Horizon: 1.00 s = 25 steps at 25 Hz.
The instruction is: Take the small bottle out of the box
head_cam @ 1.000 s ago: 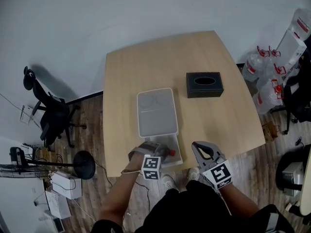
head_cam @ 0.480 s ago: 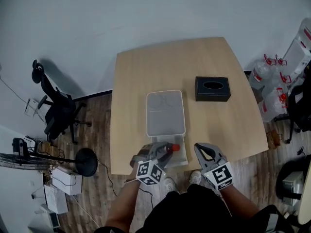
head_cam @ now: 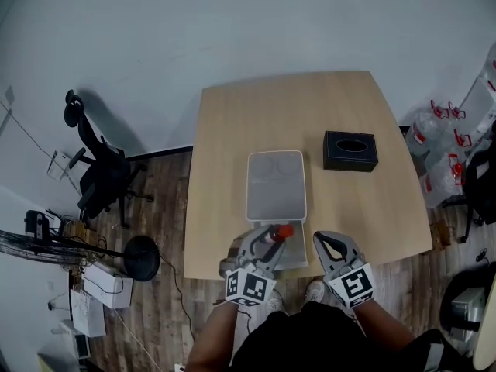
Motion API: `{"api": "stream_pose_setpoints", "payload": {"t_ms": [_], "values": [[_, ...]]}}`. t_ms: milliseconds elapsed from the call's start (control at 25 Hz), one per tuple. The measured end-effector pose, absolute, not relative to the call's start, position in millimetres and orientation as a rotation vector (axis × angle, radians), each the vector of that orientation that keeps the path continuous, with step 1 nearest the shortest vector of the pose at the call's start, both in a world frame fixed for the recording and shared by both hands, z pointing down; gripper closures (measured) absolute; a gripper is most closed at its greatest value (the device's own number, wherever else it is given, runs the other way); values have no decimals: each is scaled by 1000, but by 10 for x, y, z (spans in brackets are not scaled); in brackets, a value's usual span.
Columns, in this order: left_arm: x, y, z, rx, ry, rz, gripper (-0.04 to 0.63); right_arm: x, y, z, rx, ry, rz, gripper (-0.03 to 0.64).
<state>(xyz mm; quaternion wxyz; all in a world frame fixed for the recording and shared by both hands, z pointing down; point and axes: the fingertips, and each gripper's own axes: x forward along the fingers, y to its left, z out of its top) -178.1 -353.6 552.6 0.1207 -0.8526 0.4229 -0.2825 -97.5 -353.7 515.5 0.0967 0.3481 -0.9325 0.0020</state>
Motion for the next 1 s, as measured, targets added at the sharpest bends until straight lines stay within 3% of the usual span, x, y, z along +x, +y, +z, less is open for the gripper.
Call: {"api": "stream_pose_setpoints", "payload": {"t_ms": [400, 640, 1000], "values": [[-1978, -3457, 4934, -2475, 1500, -463, 385, -886, -3502, 4985, 1067, -2758, -54, 606], [-2165, -3394, 4607, -2519, 1754, -32, 385, -887, -3508, 4903, 1086, -2779, -83, 606], [-2241, -3209, 4387, -2525, 1792, 140, 385, -1144, -3394, 4726, 972, -2842, -191, 606]]}}
